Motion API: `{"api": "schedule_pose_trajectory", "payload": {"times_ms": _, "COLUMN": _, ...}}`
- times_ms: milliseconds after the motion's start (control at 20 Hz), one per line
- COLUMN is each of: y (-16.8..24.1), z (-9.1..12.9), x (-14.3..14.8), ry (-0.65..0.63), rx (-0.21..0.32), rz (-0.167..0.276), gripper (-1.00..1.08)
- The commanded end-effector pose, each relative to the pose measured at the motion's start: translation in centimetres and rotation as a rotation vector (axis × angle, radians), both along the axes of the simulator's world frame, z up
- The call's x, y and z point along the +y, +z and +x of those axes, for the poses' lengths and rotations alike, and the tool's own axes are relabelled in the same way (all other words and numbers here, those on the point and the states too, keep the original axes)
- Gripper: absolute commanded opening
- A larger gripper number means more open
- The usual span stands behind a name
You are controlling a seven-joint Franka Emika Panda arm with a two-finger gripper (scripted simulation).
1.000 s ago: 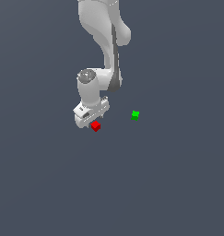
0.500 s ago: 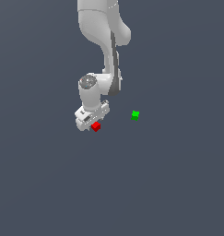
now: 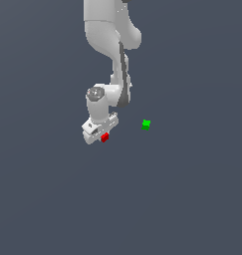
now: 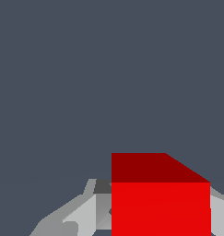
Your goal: Stack the red cube on top of the green cube.
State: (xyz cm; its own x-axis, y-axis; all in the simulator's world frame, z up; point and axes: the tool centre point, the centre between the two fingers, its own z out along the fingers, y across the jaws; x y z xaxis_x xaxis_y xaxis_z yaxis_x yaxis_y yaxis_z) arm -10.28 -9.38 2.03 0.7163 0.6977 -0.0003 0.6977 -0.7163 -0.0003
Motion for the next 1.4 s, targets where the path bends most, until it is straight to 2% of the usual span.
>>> {"api": "schedule_pose_trajectory", "payload": {"times_ms": 0, "y": -0.1, "z": 0.0, "x": 0.0, "ry": 0.0, "rx": 0.0, "rz": 0.0, "gripper": -1.0}}
{"api": "schedule_pose_trajectory", "payload": {"times_ms": 700, "y": 0.9, "z": 0.0, "x": 0.0, "ry": 0.0, "rx": -0.001, "rz": 0.0, "gripper": -1.0}}
{"api": "schedule_pose_trajectory", "payload": {"times_ms": 1350, "y": 8.0, "z": -0.1, "x": 0.0, "ry": 0.0, "rx": -0.001, "rz": -0.001, "gripper": -1.0}}
